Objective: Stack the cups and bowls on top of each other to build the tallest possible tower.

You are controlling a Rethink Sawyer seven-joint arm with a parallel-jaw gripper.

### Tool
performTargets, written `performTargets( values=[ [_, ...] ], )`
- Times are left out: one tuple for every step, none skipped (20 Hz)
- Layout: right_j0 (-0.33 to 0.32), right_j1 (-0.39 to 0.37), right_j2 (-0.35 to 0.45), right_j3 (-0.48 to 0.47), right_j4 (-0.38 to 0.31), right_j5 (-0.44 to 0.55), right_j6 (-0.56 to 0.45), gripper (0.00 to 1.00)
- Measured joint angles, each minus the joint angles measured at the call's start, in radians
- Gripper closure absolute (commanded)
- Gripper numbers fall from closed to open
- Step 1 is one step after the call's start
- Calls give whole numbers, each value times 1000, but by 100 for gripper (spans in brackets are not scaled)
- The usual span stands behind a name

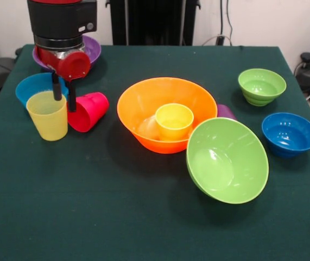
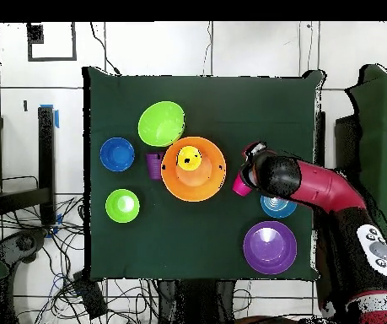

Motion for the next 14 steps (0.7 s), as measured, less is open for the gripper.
performTargets(
  values=[
    [0, 0, -1, 0, 0, 0, 0, 0],
    [0, 0, -1, 0, 0, 0, 0, 0],
    [-1, 0, -1, 0, 0, 0, 0, 0],
    [-1, 0, -1, 0, 0, 0, 0, 0],
    [-2, 1, -2, 0, 0, 0, 0, 0],
    [-3, 2, -2, 0, 0, 0, 0, 0],
    [-2, 5, -5, -2, 0, 0, 0, 0],
    [-2, 8, -7, -4, 0, 0, 0, 0],
    [-2, 11, -10, -6, 0, 0, 0, 0],
    [-3, 15, -12, -8, 0, 0, 0, 0],
    [-3, 20, -14, -10, 0, 0, 0, 0],
    [-3, 25, -16, -12, 0, 0, 0, 0],
    [-3, 29, -18, -12, 0, 0, 0, 0],
    [-3, 33, -20, -13, 0, -1, 0, 0]
  ],
)
